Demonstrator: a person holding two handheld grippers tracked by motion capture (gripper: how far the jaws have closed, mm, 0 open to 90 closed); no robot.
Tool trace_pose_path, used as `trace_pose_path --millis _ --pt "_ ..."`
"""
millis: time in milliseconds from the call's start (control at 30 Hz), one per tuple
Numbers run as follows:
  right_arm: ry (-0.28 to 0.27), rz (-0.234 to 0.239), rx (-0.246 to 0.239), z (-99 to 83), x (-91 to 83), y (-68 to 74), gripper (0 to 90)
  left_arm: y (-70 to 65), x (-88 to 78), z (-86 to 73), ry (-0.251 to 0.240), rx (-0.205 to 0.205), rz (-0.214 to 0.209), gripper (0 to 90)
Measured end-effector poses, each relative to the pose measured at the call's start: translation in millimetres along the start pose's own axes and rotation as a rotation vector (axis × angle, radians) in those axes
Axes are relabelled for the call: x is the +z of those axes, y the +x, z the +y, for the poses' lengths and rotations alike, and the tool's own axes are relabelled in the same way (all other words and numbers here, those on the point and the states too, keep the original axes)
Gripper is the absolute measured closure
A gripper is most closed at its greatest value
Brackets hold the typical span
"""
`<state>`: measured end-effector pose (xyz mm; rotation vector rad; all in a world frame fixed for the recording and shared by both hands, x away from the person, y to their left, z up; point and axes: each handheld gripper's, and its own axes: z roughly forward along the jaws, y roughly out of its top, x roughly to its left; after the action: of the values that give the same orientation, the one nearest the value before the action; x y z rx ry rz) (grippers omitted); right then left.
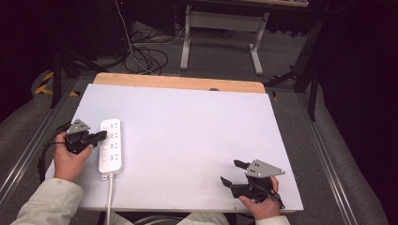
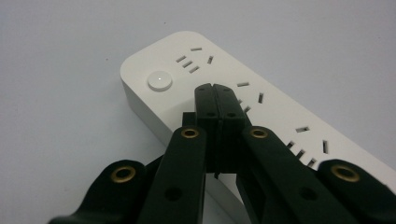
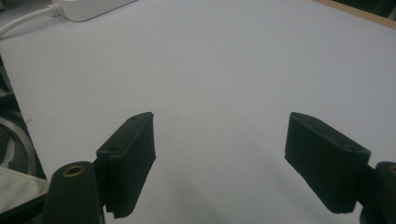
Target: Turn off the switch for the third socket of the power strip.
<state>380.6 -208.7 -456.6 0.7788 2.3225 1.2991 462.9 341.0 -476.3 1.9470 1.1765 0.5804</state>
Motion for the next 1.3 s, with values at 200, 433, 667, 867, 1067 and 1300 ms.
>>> trace_pose_path --millis 200,433,667,867,1067,1300 --pt "-0.003 0.003 0.000 -0.2 -0.2 0.1 24.6 0.9 -0.5 -0.4 0.001 0.004 0.019 90.0" --pt "0.000 0.003 0.000 0.1 0.2 0.2 24.5 0.7 -0.6 0.4 0.006 0.008 0.028 90.0" --pt "-0.001 0.002 0.000 0.0 -0.2 0.3 24.6 0.3 -0.2 0.7 0.010 -0.003 0.020 90.0" --pt "0.001 0.004 -0.001 -0.1 0.0 0.1 24.5 -3.3 0.1 3.0 0.029 0.037 0.040 90.0" --pt "0.001 0.004 0.002 -0.2 -0.1 0.0 24.5 -9.6 2.5 4.7 0.049 0.081 0.067 90.0" --pt "-0.002 0.004 0.004 -0.8 -0.9 -0.3 24.6 -8.8 2.2 5.4 0.044 0.067 0.073 90.0"
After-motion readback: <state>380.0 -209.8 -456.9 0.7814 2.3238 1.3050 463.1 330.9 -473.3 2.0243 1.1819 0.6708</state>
